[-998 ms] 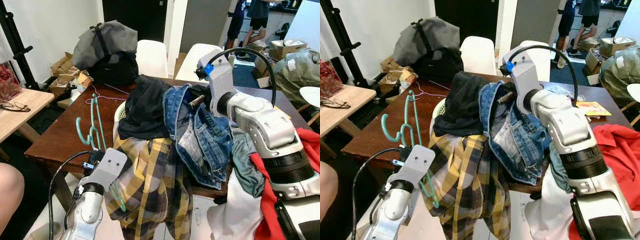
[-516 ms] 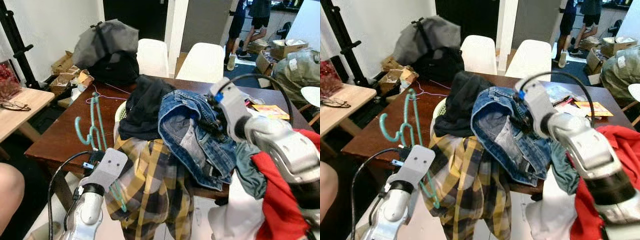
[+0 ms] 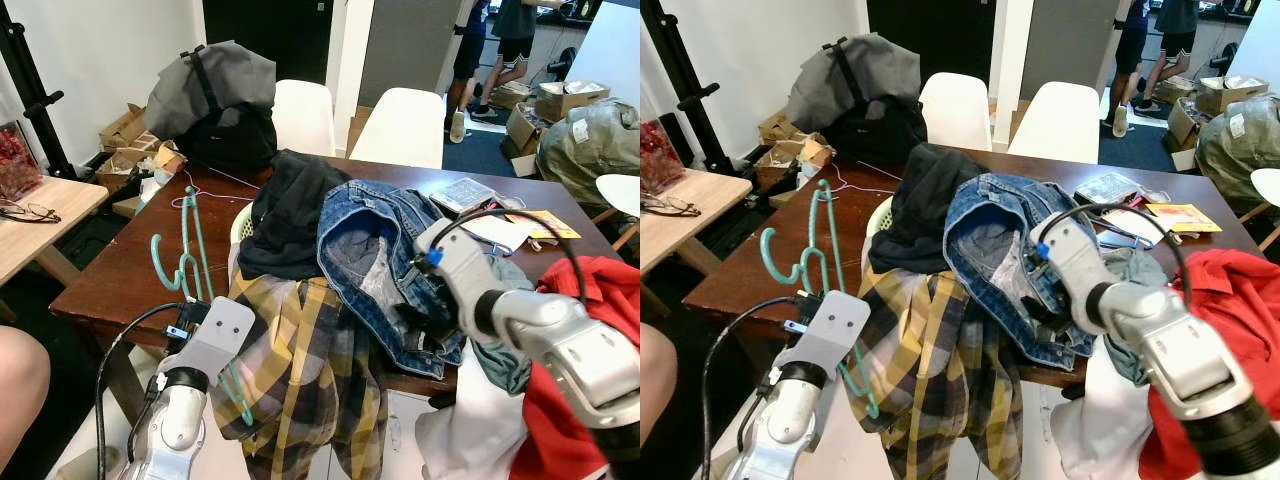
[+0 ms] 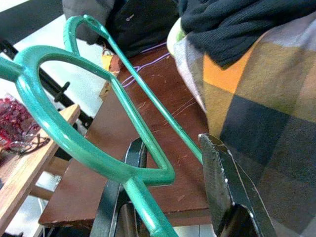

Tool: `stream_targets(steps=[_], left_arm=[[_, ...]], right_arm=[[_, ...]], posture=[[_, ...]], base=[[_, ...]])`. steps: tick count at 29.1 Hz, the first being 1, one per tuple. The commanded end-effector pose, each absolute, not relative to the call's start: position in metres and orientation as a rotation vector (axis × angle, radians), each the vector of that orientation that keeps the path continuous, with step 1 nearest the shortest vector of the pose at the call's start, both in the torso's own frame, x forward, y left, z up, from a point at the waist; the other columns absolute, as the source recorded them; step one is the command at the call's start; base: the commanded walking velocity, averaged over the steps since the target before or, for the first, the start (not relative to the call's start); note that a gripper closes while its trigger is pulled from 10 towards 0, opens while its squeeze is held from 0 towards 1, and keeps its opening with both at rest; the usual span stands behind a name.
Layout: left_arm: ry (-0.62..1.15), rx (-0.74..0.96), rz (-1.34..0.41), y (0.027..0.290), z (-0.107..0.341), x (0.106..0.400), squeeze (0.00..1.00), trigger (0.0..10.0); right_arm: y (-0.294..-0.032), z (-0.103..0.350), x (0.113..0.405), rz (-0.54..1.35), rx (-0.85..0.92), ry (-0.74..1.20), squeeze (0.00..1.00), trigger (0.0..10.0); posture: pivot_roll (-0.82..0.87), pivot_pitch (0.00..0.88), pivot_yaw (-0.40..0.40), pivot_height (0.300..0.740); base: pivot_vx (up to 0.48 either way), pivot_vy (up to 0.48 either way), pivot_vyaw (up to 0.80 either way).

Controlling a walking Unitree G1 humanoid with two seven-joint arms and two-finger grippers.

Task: Hang hanger

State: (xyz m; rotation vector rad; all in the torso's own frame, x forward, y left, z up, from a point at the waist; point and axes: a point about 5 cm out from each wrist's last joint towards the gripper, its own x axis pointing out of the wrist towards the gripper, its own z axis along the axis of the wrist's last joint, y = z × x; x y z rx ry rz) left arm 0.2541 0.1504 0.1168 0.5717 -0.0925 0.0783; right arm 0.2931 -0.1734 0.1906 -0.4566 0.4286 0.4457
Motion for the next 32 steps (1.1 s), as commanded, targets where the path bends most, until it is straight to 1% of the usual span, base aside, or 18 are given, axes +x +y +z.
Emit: stream_targets(steps=[1, 3, 6, 8, 10, 12, 16, 24, 25, 26, 27, 32], left_arm=[[-0.096, 0.584, 0.075, 0.15, 0.118, 0.254, 0.0, 10.0], [-0.097, 0.585, 0.076, 0.149, 0.118, 0.254, 0.0, 10.0], [-0.097, 0.585, 0.076, 0.149, 0.119, 0.254, 0.0, 10.0], [-0.097, 0.585, 0.076, 0.149, 0.119, 0.255, 0.0, 10.0], [-0.097, 0.585, 0.076, 0.149, 0.119, 0.255, 0.0, 10.0], [-0.097, 0.585, 0.075, 0.149, 0.119, 0.255, 0.0, 10.0], [-0.097, 0.585, 0.076, 0.149, 0.118, 0.255, 0.0, 10.0], [-0.098, 0.584, 0.076, 0.149, 0.119, 0.255, 0.0, 10.0], [-0.098, 0.584, 0.076, 0.149, 0.119, 0.255, 0.0, 10.0], [-0.098, 0.584, 0.076, 0.149, 0.119, 0.255, 0.0, 10.0], [-0.098, 0.584, 0.076, 0.149, 0.119, 0.255, 0.0, 10.0], [-0.098, 0.584, 0.075, 0.148, 0.119, 0.254, 0.0, 10.0]], right_arm=[[-0.172, 0.186, 0.292, 0.416, -0.459, 0.434, 0.0, 10.0], [-0.164, 0.18, 0.294, 0.388, -0.438, 0.419, 0.0, 10.0], [-0.161, 0.178, 0.296, 0.336, -0.431, 0.396, 0.0, 10.0], [-0.162, 0.183, 0.302, 0.267, -0.469, 0.329, 0.0, 10.0], [-0.162, 0.185, 0.304, 0.247, -0.479, 0.31, 0.0, 10.0], [-0.166, 0.195, 0.312, 0.155, -0.525, 0.222, 0.0, 10.0], [-0.169, 0.204, 0.317, 0.09, -0.587, 0.145, 0.0, 10.0], [-0.161, 0.193, 0.315, 0.149, -0.616, 0.187, 0.0, 10.0], [-0.157, 0.184, 0.312, 0.196, -0.607, 0.231, 0.0, 10.0], [-0.157, 0.184, 0.312, 0.196, -0.607, 0.231, 0.0, 10.0], [-0.154, 0.175, 0.309, 0.229, -0.603, 0.275, 0.0, 10.0], [-0.154, 0.16, 0.307, 0.226, -0.594, 0.327, 0.0, 10.0]], posture=[[0.0, 0.0, -0.049, 0.74], [0.0, 0.0, -0.049, 0.74], [0.0, 0.0, -0.049, 0.74], [0.0, 0.0, -0.046, 0.74], [0.0, 0.0, -0.046, 0.74], [0.0, 0.0, -0.048, 0.74], [0.0, 0.0, -0.047, 0.74], [0.0, 0.0, -0.048, 0.74], [0.0, 0.0, -0.047, 0.74], [0.0, 0.0, -0.047, 0.74], [0.0, 0.0, -0.047, 0.74], [0.0, 0.0, -0.047, 0.74]], base=[[0.0, 0.0, 0.0], [0.0, 0.0, 0.0], [0.0, 0.0, 0.0], [0.0, 0.0, 0.0], [0.0, 0.0, 0.0], [0.0, 0.0, 0.0], [0.0, 0.0, 0.0], [0.0, 0.0, 0.0], [0.0, 0.0, 0.0], [0.0, 0.0, 0.0], [0.0, 0.0, 0.0], [0.0, 0.0, 0.0]])
